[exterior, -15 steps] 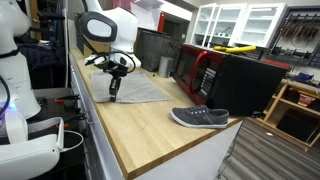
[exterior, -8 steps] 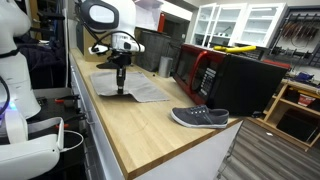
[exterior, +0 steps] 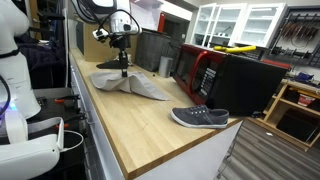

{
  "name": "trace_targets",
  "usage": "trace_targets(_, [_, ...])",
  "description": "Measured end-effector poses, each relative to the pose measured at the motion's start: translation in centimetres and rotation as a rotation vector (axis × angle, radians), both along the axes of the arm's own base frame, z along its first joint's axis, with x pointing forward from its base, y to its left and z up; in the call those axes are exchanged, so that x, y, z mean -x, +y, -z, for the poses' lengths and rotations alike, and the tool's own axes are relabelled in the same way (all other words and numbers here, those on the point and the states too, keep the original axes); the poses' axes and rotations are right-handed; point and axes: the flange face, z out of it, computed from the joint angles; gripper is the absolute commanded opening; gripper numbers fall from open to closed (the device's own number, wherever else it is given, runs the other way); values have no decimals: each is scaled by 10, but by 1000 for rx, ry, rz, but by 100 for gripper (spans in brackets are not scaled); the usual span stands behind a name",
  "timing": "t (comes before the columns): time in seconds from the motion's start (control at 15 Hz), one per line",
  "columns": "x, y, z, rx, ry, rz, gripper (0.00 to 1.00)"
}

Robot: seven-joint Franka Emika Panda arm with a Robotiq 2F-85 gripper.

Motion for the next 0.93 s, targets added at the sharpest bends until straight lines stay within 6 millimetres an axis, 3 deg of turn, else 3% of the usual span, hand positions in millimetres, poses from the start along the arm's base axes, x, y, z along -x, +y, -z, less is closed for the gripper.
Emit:
trace_targets(0.53, [-1,93,-42,-48,-92,-145,1])
trace_targets(0.93, [8,156,-54,-121,-119,-242,1])
